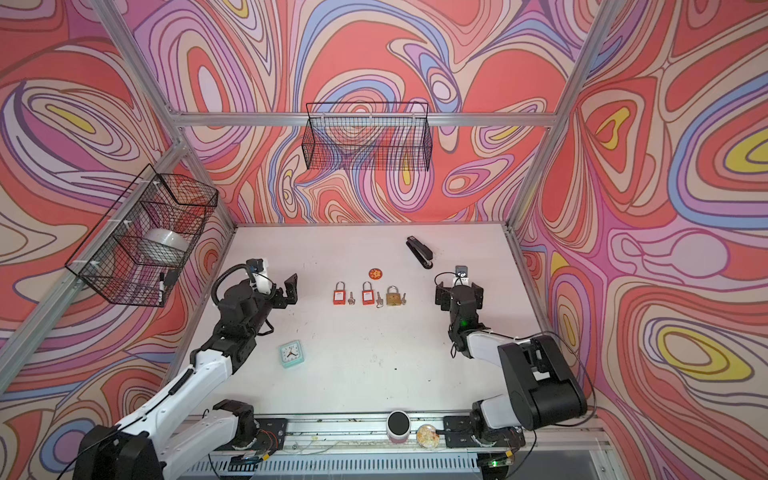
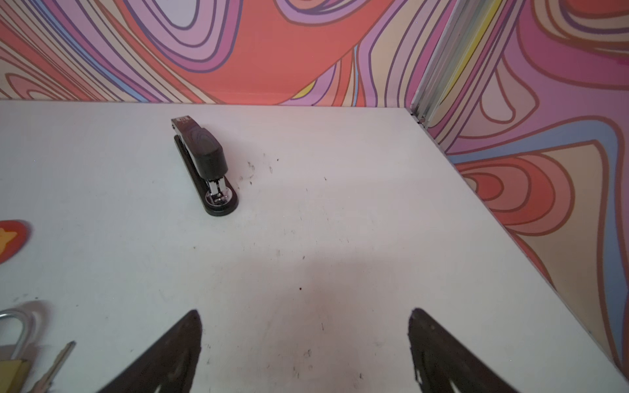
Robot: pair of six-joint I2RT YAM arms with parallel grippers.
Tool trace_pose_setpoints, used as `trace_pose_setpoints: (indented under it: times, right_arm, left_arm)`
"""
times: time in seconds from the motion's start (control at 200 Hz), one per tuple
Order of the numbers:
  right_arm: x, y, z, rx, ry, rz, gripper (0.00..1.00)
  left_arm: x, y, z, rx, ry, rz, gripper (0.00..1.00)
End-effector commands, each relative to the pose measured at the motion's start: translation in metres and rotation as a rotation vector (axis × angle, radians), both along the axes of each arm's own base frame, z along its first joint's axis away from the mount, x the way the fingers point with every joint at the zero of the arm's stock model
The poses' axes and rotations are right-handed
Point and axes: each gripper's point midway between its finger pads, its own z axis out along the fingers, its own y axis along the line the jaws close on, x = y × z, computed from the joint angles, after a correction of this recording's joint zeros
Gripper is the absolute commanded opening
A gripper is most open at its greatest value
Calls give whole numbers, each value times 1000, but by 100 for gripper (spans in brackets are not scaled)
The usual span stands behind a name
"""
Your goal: Lock with the key
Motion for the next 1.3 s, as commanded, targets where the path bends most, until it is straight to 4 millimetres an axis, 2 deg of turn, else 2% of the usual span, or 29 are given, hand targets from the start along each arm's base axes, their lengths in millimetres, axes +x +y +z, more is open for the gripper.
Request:
trace_pose_setpoints:
  times: [0.0,0.035,0.1,0.14,0.175,0.235,0.32,0.421,0.566,0.696,0.746,0.841,0.886,0.976,1.297]
  right_arm:
    - [16,1,26,-38,-155,32,98]
    - [19,-6,27,-36,-181,17,98]
    - [20,-20,14,17,-183,-21,98]
    - [14,-29,7,46,-203,-43,98]
    - [9,-35,10,54,-255,-60,98]
    - [2,-31,9,66,-254,-30,98]
    - [3,-26,10,54,-267,2,98]
    - [15,-21,4,48,-208,25,98]
    - [31,-21,-5,67,-123,31,98]
    - [32,-22,-6,74,-114,34,98]
    - [32,-22,-7,73,-113,32,99]
    - [32,-22,-6,74,-114,34,98]
    - [31,-22,-7,72,-113,32,98]
    - [32,-23,-5,70,-119,31,98]
    - [32,-22,-6,73,-114,34,98]
  left_arm:
    - [-5,18,-7,38,-9,82,100]
    - [-6,22,-10,41,-9,100,100]
    - [-8,25,-15,69,-7,110,100]
    - [-8,26,-18,104,-10,103,100]
    - [-8,28,-22,131,-11,109,100]
    - [-8,34,-30,166,1,129,100]
    - [-7,39,-42,203,11,134,100]
    - [-1,48,-61,208,10,162,100]
    - [13,54,-78,180,-47,179,100]
    - [22,53,-114,192,-2,166,100]
    - [26,52,-104,198,-50,170,100]
    - [35,53,-117,178,84,153,100]
    - [43,54,-118,178,84,149,100]
    - [43,69,-122,133,141,201,100]
    - [43,71,-121,130,118,212,100]
